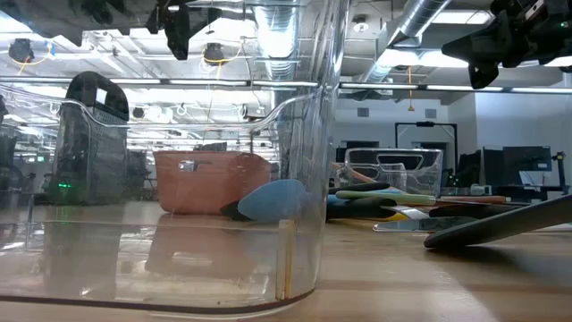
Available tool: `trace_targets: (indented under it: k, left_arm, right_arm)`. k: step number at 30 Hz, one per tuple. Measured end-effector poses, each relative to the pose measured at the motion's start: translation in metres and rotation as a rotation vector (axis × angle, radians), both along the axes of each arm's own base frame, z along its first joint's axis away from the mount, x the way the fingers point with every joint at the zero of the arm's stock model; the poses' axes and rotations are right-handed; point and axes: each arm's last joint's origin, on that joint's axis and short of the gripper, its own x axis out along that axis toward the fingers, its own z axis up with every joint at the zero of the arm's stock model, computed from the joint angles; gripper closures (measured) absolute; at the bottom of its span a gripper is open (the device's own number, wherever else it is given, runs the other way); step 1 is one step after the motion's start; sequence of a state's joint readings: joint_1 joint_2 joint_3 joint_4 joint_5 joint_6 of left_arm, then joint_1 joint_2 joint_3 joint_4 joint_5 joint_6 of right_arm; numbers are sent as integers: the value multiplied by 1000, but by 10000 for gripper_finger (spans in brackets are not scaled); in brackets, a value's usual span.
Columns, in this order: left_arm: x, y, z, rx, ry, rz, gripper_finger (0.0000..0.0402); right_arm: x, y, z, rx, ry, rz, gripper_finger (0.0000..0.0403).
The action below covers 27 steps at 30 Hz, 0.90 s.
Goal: Pick & Place Kitchen Items
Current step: Put the black spatula into the top transparent bin
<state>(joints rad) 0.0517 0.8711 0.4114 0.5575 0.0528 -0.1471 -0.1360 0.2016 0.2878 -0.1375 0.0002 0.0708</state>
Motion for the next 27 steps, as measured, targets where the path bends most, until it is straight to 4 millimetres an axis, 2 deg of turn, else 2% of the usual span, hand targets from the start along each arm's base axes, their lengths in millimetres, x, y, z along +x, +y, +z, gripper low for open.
trace_targets:
  k: [27]
  left_arm:
    - [0, 0, 3, 2, -28, 0, 233]
  right_arm:
    - [0, 0, 0, 0, 1, 0, 402]
